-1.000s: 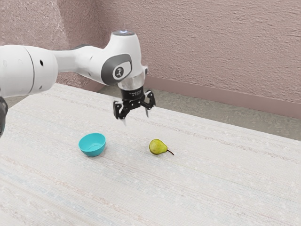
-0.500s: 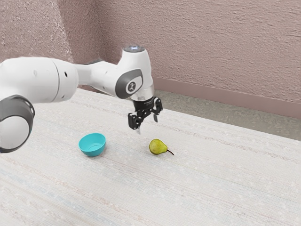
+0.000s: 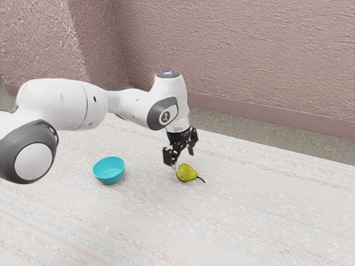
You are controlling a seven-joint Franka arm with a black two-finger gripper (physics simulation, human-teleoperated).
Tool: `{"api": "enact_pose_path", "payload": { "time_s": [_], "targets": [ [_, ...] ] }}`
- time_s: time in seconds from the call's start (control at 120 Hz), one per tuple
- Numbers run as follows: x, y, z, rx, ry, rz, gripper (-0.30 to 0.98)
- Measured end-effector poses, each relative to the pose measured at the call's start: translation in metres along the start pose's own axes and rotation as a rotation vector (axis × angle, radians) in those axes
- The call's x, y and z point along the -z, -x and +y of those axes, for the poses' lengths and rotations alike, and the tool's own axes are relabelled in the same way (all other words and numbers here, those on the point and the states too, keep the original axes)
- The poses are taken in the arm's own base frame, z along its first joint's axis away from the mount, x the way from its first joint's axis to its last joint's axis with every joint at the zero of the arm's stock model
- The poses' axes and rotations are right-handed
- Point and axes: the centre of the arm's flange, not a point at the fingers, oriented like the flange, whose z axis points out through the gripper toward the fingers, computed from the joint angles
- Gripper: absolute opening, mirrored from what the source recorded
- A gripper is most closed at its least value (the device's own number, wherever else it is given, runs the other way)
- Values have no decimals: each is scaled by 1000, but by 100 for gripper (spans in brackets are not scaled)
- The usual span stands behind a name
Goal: Place the pear in the bowl.
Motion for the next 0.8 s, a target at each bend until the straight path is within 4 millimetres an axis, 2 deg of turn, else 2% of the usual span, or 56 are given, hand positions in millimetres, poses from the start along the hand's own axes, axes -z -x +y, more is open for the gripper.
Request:
{"api": "enact_pose_path", "payload": {
  "time_s": [0.133,0.233,0.45,0.8],
  "targets": [
    [-4,2,0,34,-3,-16,69],
    [-20,5,-1,45,-22,-17,69],
    [-37,6,-2,68,-40,-17,69],
    [-47,4,1,93,-22,-15,69]
  ]
}}
